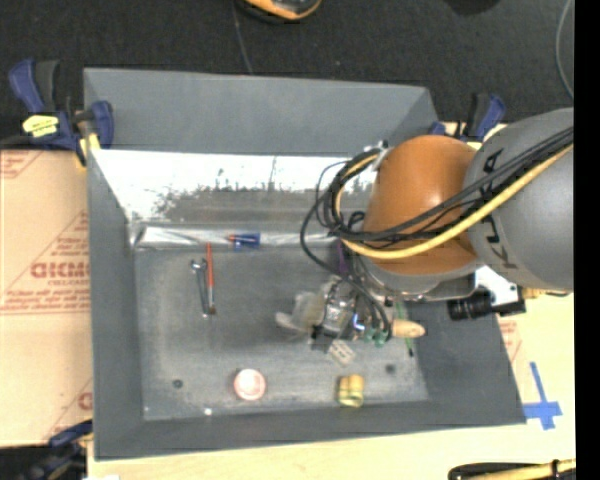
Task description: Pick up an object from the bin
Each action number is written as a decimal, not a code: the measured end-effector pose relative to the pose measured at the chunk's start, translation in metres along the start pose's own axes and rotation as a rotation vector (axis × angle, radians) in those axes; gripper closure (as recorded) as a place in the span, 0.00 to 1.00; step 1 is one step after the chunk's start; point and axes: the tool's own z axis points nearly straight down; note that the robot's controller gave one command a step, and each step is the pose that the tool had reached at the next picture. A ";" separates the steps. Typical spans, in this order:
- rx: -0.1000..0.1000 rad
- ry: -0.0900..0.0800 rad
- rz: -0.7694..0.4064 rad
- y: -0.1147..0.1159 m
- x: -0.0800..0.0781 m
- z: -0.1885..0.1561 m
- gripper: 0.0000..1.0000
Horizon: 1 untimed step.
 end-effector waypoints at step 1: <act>-0.003 -0.006 -0.003 0.000 -0.001 -0.027 1.00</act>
Offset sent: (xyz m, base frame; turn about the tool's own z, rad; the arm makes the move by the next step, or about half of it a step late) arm 0.0006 -0.0001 0.0340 -0.0017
